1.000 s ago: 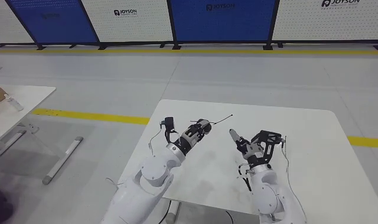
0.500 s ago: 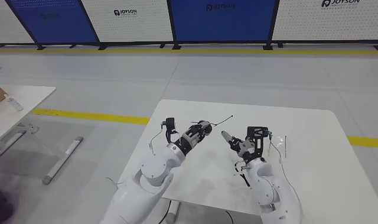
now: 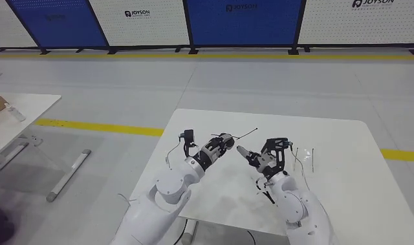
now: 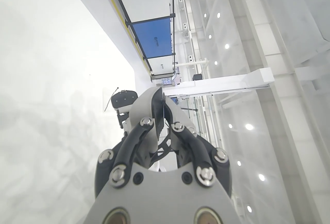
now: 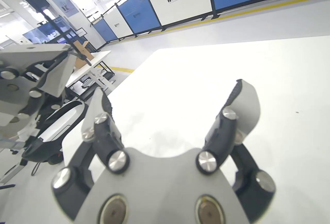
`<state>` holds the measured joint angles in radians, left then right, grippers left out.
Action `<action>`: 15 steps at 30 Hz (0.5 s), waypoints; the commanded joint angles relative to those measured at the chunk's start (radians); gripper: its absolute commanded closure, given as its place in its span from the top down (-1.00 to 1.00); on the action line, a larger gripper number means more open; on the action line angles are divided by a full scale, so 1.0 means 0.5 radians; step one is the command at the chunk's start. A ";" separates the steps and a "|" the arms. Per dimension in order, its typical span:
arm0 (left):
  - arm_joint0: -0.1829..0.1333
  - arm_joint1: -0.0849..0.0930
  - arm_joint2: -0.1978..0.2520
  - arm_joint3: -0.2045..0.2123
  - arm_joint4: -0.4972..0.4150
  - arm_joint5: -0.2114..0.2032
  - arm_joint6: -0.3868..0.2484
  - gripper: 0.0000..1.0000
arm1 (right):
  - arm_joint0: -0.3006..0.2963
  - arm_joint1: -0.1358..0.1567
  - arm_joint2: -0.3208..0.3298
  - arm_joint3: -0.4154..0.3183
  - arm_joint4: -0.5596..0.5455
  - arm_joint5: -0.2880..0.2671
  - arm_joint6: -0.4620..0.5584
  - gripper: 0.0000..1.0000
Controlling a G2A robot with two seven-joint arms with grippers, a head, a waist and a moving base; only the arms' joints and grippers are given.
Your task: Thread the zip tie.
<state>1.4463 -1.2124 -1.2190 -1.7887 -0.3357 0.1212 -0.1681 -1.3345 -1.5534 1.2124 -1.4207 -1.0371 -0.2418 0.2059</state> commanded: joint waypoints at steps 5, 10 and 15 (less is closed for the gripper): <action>0.000 -0.001 0.008 0.006 0.005 -0.010 0.007 -1.00 | -0.010 -0.001 -0.016 -0.016 0.082 -0.006 0.007 1.00; -0.009 -0.004 0.022 0.014 0.017 -0.009 0.014 -1.00 | -0.003 0.000 -0.037 -0.031 0.170 0.011 0.003 0.90; -0.011 -0.005 0.024 0.014 0.028 -0.009 0.023 -1.00 | 0.012 0.003 -0.051 -0.027 0.203 0.063 0.010 -0.04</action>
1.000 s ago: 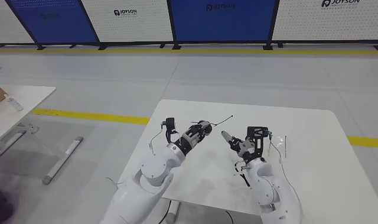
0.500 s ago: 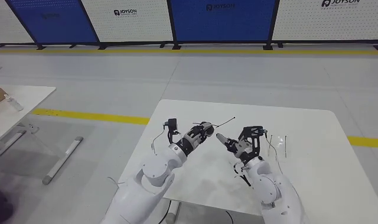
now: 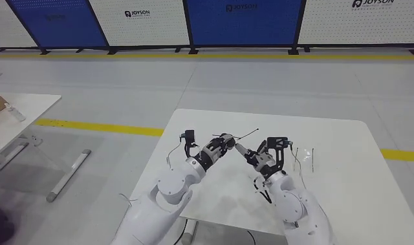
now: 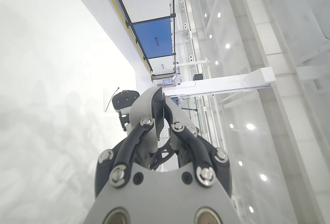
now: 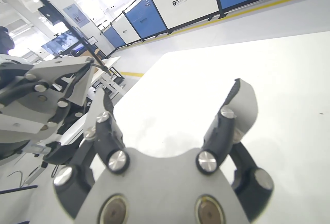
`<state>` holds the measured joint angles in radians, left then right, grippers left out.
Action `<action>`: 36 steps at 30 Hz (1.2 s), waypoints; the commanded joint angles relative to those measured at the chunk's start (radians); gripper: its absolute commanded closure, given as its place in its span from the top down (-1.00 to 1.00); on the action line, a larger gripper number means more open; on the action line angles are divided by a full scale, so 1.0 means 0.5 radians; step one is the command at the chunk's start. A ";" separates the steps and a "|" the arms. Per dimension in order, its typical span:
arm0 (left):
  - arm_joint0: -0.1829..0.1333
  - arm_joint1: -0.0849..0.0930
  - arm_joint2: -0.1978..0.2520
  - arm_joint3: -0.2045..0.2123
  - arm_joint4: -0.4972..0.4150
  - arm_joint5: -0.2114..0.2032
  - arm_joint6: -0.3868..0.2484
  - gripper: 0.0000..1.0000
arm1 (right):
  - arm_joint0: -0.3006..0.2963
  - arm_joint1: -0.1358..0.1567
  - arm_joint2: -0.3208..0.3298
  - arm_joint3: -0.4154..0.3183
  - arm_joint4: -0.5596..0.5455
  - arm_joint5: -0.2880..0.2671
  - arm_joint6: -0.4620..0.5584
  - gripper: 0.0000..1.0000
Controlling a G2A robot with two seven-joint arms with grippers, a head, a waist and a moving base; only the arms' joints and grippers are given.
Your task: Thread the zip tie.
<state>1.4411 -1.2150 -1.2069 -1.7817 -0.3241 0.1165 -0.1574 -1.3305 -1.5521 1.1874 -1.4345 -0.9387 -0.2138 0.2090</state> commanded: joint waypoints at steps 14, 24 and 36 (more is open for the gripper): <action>-0.051 -0.011 0.052 0.040 0.061 0.014 0.039 -1.00 | 0.042 0.015 -0.058 0.017 0.045 0.034 0.048 -0.20; -0.071 -0.017 0.081 0.070 0.105 0.020 0.044 -1.00 | 0.060 0.027 -0.094 0.007 0.057 0.043 0.061 -0.42; -0.094 -0.022 0.097 0.093 0.143 0.037 0.058 -1.00 | 0.069 0.042 -0.128 -0.011 0.070 0.040 0.075 -0.42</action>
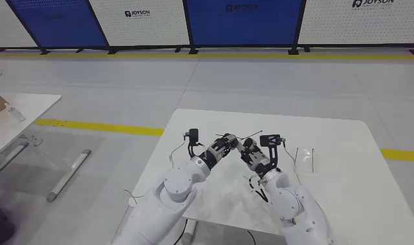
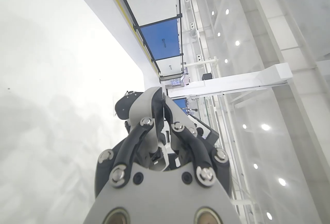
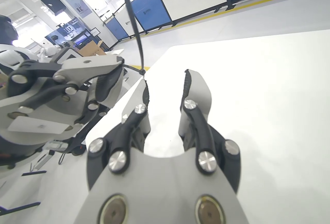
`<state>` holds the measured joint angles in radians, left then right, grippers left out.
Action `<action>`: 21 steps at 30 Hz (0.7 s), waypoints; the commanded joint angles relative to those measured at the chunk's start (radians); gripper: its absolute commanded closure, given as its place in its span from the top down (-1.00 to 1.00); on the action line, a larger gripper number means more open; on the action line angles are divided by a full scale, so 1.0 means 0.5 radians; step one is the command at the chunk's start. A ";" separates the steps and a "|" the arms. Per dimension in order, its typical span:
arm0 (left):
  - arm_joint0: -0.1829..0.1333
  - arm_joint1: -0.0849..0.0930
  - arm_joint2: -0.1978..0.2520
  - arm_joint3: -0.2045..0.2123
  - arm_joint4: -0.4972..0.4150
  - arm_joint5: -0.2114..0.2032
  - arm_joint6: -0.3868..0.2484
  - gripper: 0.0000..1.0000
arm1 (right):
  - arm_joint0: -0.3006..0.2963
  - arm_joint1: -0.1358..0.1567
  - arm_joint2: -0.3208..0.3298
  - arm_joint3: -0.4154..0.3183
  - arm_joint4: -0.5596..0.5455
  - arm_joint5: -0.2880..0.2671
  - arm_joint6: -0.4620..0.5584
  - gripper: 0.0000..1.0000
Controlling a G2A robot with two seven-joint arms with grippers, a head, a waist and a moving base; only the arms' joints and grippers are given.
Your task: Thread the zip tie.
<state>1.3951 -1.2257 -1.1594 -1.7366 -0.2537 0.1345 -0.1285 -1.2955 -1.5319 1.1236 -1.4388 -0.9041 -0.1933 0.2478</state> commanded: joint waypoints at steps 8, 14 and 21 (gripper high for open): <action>-0.007 -0.003 0.008 0.025 0.018 0.006 0.000 -1.00 | -0.005 0.012 -0.011 -0.016 0.010 -0.003 -0.017 -0.46; 0.003 -0.003 0.013 0.024 0.034 -0.002 -0.010 -1.00 | 0.001 0.019 -0.016 -0.020 0.032 0.006 -0.024 -0.64; 0.014 -0.003 0.011 0.020 0.050 -0.007 -0.013 -1.00 | 0.006 0.026 -0.027 -0.017 0.045 0.010 -0.036 -1.00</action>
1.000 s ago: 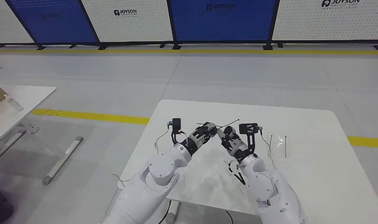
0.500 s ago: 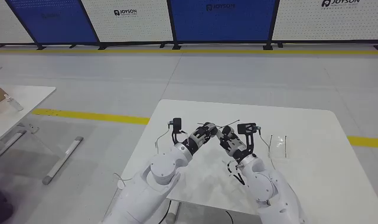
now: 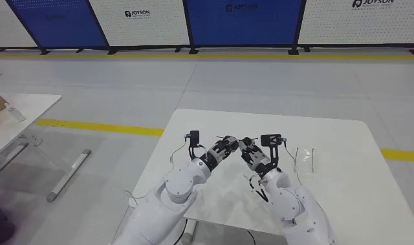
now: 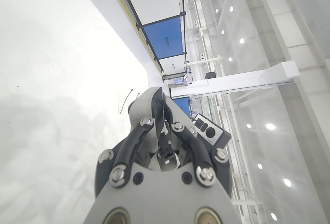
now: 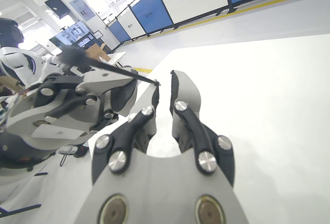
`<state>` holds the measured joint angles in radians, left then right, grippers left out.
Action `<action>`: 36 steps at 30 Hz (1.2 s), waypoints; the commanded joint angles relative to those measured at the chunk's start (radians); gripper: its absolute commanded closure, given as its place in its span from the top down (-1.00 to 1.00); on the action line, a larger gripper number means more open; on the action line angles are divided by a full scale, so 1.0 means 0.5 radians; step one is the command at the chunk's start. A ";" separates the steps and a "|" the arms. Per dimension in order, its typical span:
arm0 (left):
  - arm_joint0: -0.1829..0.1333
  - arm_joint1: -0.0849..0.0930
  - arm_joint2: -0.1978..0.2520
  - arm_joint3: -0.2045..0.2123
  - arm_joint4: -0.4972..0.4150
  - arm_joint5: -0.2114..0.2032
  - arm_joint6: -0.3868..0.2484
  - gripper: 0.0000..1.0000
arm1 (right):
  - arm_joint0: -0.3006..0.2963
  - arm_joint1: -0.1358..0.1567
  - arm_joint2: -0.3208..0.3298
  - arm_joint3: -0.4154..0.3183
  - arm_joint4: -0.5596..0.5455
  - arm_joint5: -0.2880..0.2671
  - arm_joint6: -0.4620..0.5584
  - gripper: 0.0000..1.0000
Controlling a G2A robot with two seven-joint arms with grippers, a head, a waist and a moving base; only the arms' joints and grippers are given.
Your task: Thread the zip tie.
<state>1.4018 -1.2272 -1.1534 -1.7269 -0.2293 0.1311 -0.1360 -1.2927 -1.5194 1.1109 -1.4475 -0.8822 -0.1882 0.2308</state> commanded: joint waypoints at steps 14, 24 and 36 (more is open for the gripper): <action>-0.002 -0.005 -0.002 -0.008 0.004 -0.012 0.019 -1.00 | 0.005 0.016 -0.027 0.008 -0.004 0.014 0.006 -1.00; -0.002 -0.008 -0.015 -0.013 -0.002 -0.006 0.036 -1.00 | 0.019 0.025 -0.042 0.016 0.027 0.008 0.026 -0.52; -0.010 -0.011 -0.003 0.003 0.017 0.007 0.022 -1.00 | 0.003 0.040 -0.043 -0.024 0.037 0.014 0.000 -0.80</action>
<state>1.3965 -1.2326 -1.1551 -1.7259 -0.2214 0.1348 -0.1245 -1.2919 -1.4998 1.0897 -1.4593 -0.8643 -0.1813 0.2314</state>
